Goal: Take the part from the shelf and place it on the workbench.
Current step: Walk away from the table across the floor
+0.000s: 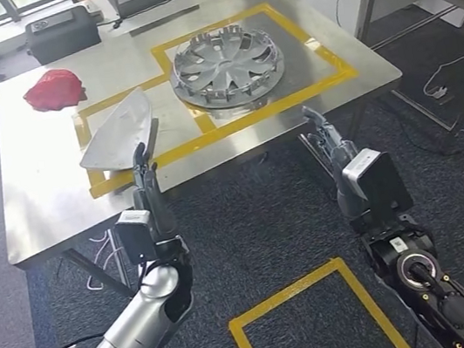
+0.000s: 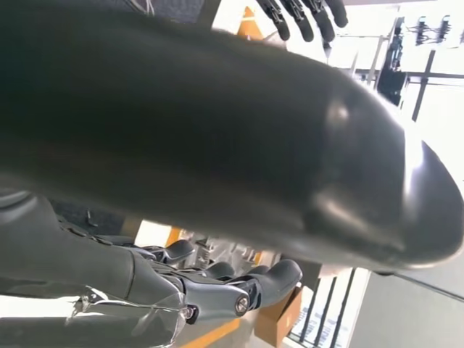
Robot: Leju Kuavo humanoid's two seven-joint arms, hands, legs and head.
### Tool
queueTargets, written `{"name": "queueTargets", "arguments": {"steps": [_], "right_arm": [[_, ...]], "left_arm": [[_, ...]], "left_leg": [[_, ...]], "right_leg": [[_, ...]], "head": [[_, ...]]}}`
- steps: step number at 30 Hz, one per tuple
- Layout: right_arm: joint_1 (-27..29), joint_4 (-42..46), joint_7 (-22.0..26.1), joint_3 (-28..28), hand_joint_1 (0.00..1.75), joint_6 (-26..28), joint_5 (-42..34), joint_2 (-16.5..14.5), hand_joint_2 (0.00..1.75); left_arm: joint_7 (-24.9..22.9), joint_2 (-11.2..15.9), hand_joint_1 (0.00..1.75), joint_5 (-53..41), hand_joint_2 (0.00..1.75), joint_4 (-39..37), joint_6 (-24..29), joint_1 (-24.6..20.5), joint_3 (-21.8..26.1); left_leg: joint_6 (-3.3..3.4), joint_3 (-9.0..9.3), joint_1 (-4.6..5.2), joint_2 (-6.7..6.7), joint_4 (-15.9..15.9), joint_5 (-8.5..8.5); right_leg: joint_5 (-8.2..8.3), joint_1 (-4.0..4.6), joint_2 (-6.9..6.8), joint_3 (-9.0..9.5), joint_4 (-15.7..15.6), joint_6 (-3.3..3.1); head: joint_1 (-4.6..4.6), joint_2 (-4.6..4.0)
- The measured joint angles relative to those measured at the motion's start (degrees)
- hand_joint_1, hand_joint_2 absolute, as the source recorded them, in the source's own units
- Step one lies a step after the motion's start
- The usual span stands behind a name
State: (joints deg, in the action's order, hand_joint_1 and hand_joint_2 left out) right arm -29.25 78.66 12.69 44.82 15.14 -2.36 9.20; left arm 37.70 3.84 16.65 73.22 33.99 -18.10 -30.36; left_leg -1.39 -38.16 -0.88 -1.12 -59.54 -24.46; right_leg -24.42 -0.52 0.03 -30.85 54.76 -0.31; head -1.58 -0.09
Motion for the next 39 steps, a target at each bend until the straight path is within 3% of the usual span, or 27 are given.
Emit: {"name": "queueTargets", "arguments": {"steps": [2, 3, 4, 5, 8, 9, 11, 13, 15, 17, 18, 19, 20, 23, 24, 26, 28, 30, 32, 34, 35, 36, 39], "right_arm": [[0.03, 0.00, -0.02, -0.01, 0.00, 0.00, 0.02, 0.00, 0.00], [0.07, -0.01, -0.02, 0.00, 0.00, -0.02, 0.02, 0.00, 0.00], [0.10, -0.01, -0.03, 0.00, 0.00, -0.04, 0.03, 0.00, 0.00], [0.11, -0.02, -0.04, 0.00, 0.00, -0.03, 0.07, 0.00, 0.00], [0.01, -0.01, -0.05, -0.07, 0.00, 0.23, 0.28, 0.00, 0.00], [-0.04, 0.00, -0.05, -0.11, 0.00, 0.31, 0.33, 0.01, 0.00], [-0.09, 0.00, -0.06, -0.14, 0.00, 0.37, 0.39, 0.02, 0.00], [-0.09, 0.00, -0.20, -0.23, 0.00, 0.50, 0.50, 0.05, 0.00], [-0.12, 0.00, -0.52, -0.51, 0.00, 0.69, 0.70, 0.17, 0.00], [-0.02, 0.00, -0.98, -0.69, 0.00, 0.76, 0.85, 0.47, 0.00], [0.10, 0.00, -1.19, -0.73, 0.00, 0.76, 0.87, 0.67, 0.00], [0.22, 0.00, -1.35, -0.81, 0.00, 0.76, 0.89, 0.86, 0.00], [0.29, 0.01, -1.44, -0.92, 0.00, 0.75, 0.89, 1.00, 0.00], [0.29, 0.14, -1.58, -1.43, 0.00, 0.69, 0.92, 1.28, 0.00], [0.30, 0.23, -1.63, -1.58, 0.00, 0.68, 0.95, 1.34, 0.00], [0.46, 0.40, -1.78, -1.82, 0.00, 0.68, 1.06, 1.45, 0.00], [0.58, 0.52, -1.85, -2.00, 0.00, 0.68, 1.13, 1.51, 0.00], [0.54, 0.64, -1.85, -2.09, 0.00, 0.68, 1.13, 1.51, 0.00], [0.66, 0.75, -1.86, -2.25, 0.00, 0.68, 1.14, 1.51, 0.00], [0.95, 0.79, -1.88, -2.38, 0.00, 0.68, 1.22, 1.52, 0.00], [1.08, 0.79, -1.91, -2.45, 0.00, 0.68, 1.35, 1.52, 0.00], [1.17, 0.83, -1.96, -2.57, 0.00, 0.69, 1.53, 1.53, 0.00], [1.25, 1.27, -2.15, -3.28, 0.00, 0.89, 2.05, 1.65, 0.00]], "left_arm": [[0.00, 0.02, 0.00, 0.00, 0.00, 0.00, 0.00, 0.03, 0.00], [0.00, 0.03, 0.00, 0.00, 0.00, 0.00, 0.00, 0.08, 0.00], [0.00, 0.04, 0.00, 0.01, 0.00, 0.00, 0.00, 0.11, 0.00], [0.00, 0.04, 0.00, 0.03, 0.00, 0.00, 0.01, 0.13, 0.00], [0.00, 0.10, 0.00, 0.08, 0.00, 0.02, 0.05, -0.01, 0.00], [0.00, 0.11, 0.00, 0.09, 0.00, 0.04, 0.06, -0.09, 0.00], [0.00, 0.16, 0.00, 0.10, 0.00, 0.06, 0.07, -0.13, 0.00], [0.00, 0.23, 0.00, 0.13, 0.00, 0.07, 0.13, -0.05, 0.00], [0.00, 0.25, 0.00, 0.14, 0.00, 0.08, 0.24, 0.01, 0.00], [0.00, 0.27, 0.00, 0.16, 0.00, 0.14, 0.37, 0.21, 0.00], [0.00, 0.31, 0.00, 0.19, 0.00, 0.17, 0.43, 0.40, 0.00], [0.00, 0.38, 0.00, 0.21, 0.00, 0.24, 0.49, 0.64, 0.00], [0.00, 0.47, 0.00, 0.24, 0.00, 0.34, 0.54, 0.87, 0.00], [0.00, 0.71, 0.00, 0.25, 0.00, 0.88, 0.72, 1.19, 0.00], [-0.01, 0.77, 0.00, 0.21, 0.00, 1.07, 0.77, 1.19, 0.00], [-0.02, 0.90, 0.00, 0.14, 0.00, 1.42, 0.86, 1.34, 0.00], [-0.03, 1.13, 0.00, 0.13, 0.00, 1.63, 0.93, 1.58, 0.00], [-0.04, 1.37, 0.00, 0.12, 0.00, 1.80, 0.94, 1.65, 0.00], [-0.04, 1.48, 0.00, 0.11, 0.00, 1.97, 0.94, 1.69, 0.00], [-0.05, 1.56, 0.00, 0.11, 0.00, 2.04, 0.94, 1.85, 0.00], [-0.05, 1.60, 0.00, 0.10, 0.00, 2.05, 0.94, 1.92, 0.00], [-0.06, 1.65, 0.00, 0.09, 0.00, 2.08, 0.94, 1.96, 0.00], [-0.07, 1.78, 0.00, 0.01, 0.00, 2.43, 0.93, 1.92, 0.00]], "left_leg": [[-0.48, -3.10, -0.02, 0.48, -8.12, -4.76], [-0.61, -4.03, -0.02, 0.53, -11.16, -6.13], [-0.61, -3.87, -0.01, 0.55, -12.12, -6.41], [-0.49, -2.47, 0.01, 0.61, -10.67, -5.70], [0.70, 5.48, 0.47, 1.83, 1.50, -1.88], [1.17, 6.96, 0.70, 2.19, 4.12, -1.23], [1.86, 7.29, 1.03, 2.11, 5.41, -0.67], [2.42, 7.06, 0.77, 1.69, 5.75, 0.04], [2.99, 6.63, 0.40, 1.43, 6.17, 0.88], [3.27, 5.86, 0.36, 1.10, 6.15, 1.49], [3.26, 5.46, 0.36, 0.88, 6.11, 1.76], [3.17, 5.07, 0.34, 0.62, 6.03, 2.03], [3.04, 4.71, 0.31, 0.34, 5.91, 2.25], [2.45, 3.74, 0.21, -0.39, 5.14, 2.71], [2.16, 3.38, 0.24, -0.55, 4.88, 2.93], [1.40, 2.75, 0.30, -0.84, 4.74, 3.53], [0.67, 2.37, 0.17, -0.98, 4.73, 3.78], [0.10, 1.01, 0.08, -0.41, 1.92, 1.46], [-0.32, -1.97, 0.03, 0.35, -5.61, -3.21], [-0.43, -4.03, 0.03, 0.58, -11.89, -5.95], [-0.28, -3.52, 0.09, 0.60, -12.00, -5.77], [0.03, -1.74, 0.20, 0.63, -9.57, -4.63], [1.71, 5.47, 0.98, 1.42, 2.30, -1.03]], "right_leg": [[0.70, 0.09, -0.59, -1.04, 0.03, -0.33], [1.05, 0.15, -0.87, -1.58, 0.05, -0.35], [1.41, 0.22, -1.14, -2.09, 0.08, -0.34], [1.74, 0.29, -1.40, -2.53, 0.09, -0.31], [2.48, 0.58, -2.05, -3.25, 0.15, 0.04], [2.71, 0.68, -2.23, -3.37, 0.17, 0.28], [3.16, 0.78, -2.61, -3.52, 0.13, 0.84], [2.97, 0.72, -2.52, -3.83, 0.41, 1.48], [-0.15, 0.59, -1.44, -5.33, 4.21, 2.14], [-5.15, 0.36, -0.55, -7.99, 12.24, 2.67], [-6.80, 0.28, -0.47, -8.98, 15.70, 2.85], [-7.38, 0.19, -0.45, -9.10, 17.33, 2.96], [-6.77, 0.08, -0.41, -7.99, 16.46, 3.01], [-2.72, -0.20, 0.66, -1.01, 5.10, 2.97], [-2.11, -0.17, 1.12, 0.30, 2.47, 2.82], [-1.84, 0.08, 1.49, 0.58, 1.23, 2.30], [-1.18, 0.00, 1.05, 0.16, 1.12, 1.40], [-0.39, -0.22, 0.51, -0.32, 0.79, 0.54], [0.27, -0.14, -0.04, -1.13, 0.75, 0.13], [0.88, 0.10, -0.59, -2.00, 0.77, -0.02], [1.17, 0.23, -0.83, -2.39, 0.77, -0.04], [1.44, 0.37, -1.02, -2.71, 0.77, -0.03], [2.13, 0.70, -1.54, -3.33, 0.78, 0.20]], "head": [[-0.24, 0.00], [-0.27, 0.00], [-0.30, 0.00], [-0.35, 0.00], [-0.55, 0.00], [-0.55, 0.00], [-0.46, 0.00], [-0.38, 0.00], [-0.12, 0.00], [0.14, 0.00], [0.20, 0.00], [0.24, 0.00], [0.28, 0.00], [0.37, 0.00], [0.37, 0.00], [0.37, 0.00], [0.37, 0.00], [0.00, 0.00], [-0.53, 0.00], [-0.76, 0.00], [-0.84, 0.00], [-0.96, 0.00], [-1.20, 0.00]]}}
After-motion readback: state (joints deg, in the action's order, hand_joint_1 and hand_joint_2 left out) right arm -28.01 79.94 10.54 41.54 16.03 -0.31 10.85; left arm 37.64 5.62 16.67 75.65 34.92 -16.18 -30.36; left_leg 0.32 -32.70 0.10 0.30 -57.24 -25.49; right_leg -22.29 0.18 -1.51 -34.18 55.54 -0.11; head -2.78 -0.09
